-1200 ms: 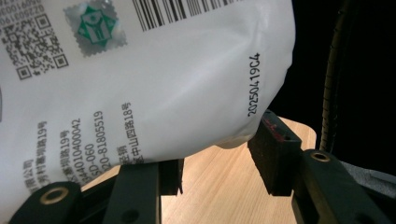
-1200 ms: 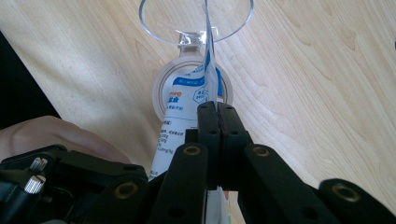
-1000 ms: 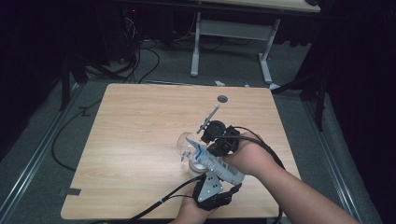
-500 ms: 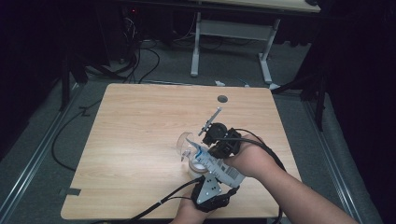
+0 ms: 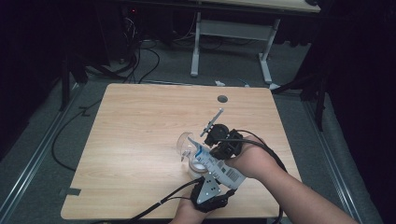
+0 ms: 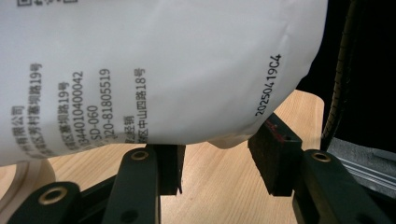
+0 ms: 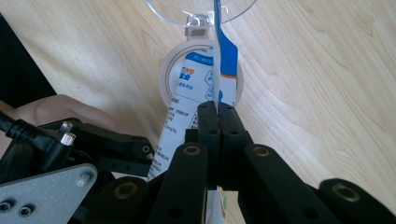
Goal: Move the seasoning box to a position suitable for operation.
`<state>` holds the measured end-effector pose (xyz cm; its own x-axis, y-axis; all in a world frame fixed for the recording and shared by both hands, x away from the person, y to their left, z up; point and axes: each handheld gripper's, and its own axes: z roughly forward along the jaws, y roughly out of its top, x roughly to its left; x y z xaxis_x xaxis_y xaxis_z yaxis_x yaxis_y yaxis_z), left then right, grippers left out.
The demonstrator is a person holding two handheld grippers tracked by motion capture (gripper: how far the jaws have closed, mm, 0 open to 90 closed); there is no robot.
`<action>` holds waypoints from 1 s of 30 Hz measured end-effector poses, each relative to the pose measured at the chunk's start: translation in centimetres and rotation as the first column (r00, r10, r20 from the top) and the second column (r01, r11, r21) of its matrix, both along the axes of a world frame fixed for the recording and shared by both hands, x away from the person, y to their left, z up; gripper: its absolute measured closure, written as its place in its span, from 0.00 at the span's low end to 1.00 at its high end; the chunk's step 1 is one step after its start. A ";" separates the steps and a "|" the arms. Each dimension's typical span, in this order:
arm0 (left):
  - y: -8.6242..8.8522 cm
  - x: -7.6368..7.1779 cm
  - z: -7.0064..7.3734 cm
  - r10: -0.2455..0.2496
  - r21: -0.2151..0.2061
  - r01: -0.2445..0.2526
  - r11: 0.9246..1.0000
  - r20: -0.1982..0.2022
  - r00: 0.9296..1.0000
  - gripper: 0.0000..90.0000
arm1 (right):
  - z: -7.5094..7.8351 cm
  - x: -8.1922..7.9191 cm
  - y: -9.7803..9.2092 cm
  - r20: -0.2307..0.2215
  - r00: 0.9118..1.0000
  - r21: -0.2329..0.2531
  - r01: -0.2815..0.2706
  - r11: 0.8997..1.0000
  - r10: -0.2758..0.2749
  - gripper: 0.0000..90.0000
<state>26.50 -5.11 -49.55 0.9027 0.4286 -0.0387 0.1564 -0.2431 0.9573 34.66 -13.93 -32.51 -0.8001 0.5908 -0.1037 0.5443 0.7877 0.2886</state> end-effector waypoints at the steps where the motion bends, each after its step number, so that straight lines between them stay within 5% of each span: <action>1: 0.0 0.0 -0.1 -0.001 0.004 0.001 1.000 0.000 1.000 0.63 | 0.0 0.0 0.0 -0.001 1.000 -0.001 0.000 1.000 0.000 1.00; 30: 0.9 0.6 -1.6 0.032 0.032 -0.032 0.999 -0.024 0.999 0.64 | 0.0 -0.2 -0.2 -0.007 1.000 -0.004 0.010 1.000 -0.010 1.00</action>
